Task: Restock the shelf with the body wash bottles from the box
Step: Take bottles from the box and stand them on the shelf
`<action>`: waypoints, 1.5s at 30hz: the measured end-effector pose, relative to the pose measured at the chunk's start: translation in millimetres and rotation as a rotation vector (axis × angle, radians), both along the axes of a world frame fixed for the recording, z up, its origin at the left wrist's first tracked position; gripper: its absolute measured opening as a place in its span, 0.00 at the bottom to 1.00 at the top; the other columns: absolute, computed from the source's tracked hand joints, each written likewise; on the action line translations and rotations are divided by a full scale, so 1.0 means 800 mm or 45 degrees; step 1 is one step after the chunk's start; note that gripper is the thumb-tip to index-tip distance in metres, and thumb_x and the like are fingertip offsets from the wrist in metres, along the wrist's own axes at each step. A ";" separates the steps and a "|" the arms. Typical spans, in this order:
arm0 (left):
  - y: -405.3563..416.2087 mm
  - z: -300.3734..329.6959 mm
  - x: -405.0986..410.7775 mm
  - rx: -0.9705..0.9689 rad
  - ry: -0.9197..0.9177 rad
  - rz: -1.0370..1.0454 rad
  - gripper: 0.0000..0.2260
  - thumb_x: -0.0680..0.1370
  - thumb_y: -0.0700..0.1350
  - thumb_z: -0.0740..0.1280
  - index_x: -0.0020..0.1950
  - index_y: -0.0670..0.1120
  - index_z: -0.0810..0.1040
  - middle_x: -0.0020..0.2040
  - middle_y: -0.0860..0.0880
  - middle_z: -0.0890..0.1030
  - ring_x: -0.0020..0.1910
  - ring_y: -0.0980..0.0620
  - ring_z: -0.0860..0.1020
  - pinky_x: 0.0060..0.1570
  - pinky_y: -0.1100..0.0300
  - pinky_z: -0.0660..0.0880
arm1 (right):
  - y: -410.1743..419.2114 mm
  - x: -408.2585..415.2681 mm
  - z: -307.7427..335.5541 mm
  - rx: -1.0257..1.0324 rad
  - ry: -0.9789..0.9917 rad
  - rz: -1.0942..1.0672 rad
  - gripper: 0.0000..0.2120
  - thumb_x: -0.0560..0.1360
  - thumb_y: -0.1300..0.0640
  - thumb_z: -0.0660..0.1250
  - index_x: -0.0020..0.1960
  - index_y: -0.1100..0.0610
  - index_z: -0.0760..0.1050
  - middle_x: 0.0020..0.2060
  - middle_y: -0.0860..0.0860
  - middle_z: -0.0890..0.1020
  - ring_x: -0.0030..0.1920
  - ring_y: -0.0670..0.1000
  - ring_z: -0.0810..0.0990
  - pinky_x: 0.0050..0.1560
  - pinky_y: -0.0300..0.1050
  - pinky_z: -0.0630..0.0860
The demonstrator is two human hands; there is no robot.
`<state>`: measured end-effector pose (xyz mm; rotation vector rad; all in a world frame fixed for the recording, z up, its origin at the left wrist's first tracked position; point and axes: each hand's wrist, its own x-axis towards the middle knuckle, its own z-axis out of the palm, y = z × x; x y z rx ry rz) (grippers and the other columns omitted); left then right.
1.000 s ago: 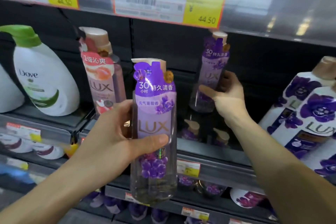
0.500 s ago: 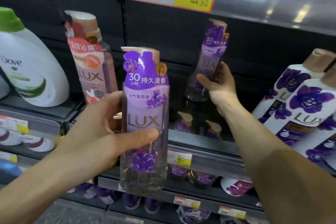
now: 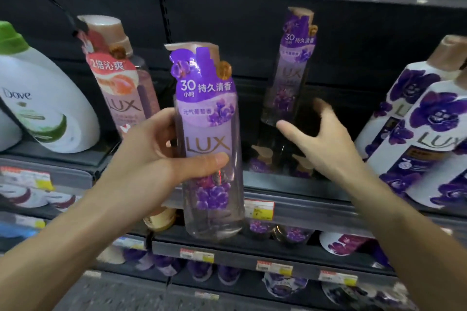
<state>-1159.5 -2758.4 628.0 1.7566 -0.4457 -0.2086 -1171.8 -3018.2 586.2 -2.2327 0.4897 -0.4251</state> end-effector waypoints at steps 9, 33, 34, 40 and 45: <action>-0.049 0.016 0.026 -0.100 0.025 0.110 0.23 0.65 0.42 0.77 0.59 0.48 0.78 0.50 0.50 0.86 0.48 0.54 0.86 0.42 0.60 0.82 | 0.003 -0.081 -0.049 -0.681 0.399 0.108 0.36 0.75 0.31 0.46 0.76 0.51 0.58 0.77 0.50 0.60 0.77 0.49 0.55 0.74 0.46 0.54; -0.129 -0.005 0.156 0.065 -0.207 0.216 0.32 0.74 0.39 0.72 0.75 0.49 0.63 0.66 0.50 0.75 0.64 0.53 0.74 0.66 0.52 0.72 | 0.005 -0.082 -0.067 -0.847 0.340 0.051 0.50 0.66 0.20 0.36 0.76 0.50 0.59 0.77 0.49 0.59 0.77 0.48 0.56 0.73 0.46 0.57; -0.130 -0.006 0.157 0.080 -0.213 0.220 0.33 0.74 0.40 0.73 0.75 0.49 0.63 0.68 0.50 0.74 0.66 0.52 0.73 0.67 0.51 0.71 | 0.005 -0.082 -0.067 -0.846 0.336 0.051 0.50 0.66 0.20 0.36 0.76 0.50 0.59 0.77 0.49 0.60 0.77 0.48 0.56 0.73 0.46 0.58; -0.135 -0.034 0.158 0.239 -0.302 0.397 0.41 0.67 0.46 0.79 0.74 0.53 0.62 0.68 0.49 0.75 0.69 0.46 0.73 0.67 0.43 0.72 | 0.006 -0.081 -0.068 -0.849 0.328 0.029 0.50 0.66 0.20 0.35 0.74 0.50 0.62 0.76 0.49 0.63 0.76 0.49 0.58 0.71 0.46 0.62; -0.140 -0.040 0.168 0.263 -0.313 0.403 0.35 0.70 0.43 0.77 0.72 0.53 0.64 0.68 0.47 0.75 0.68 0.45 0.74 0.67 0.45 0.73 | 0.007 -0.081 -0.069 -0.885 0.329 0.014 0.48 0.68 0.21 0.38 0.73 0.51 0.65 0.74 0.50 0.66 0.75 0.49 0.61 0.70 0.45 0.64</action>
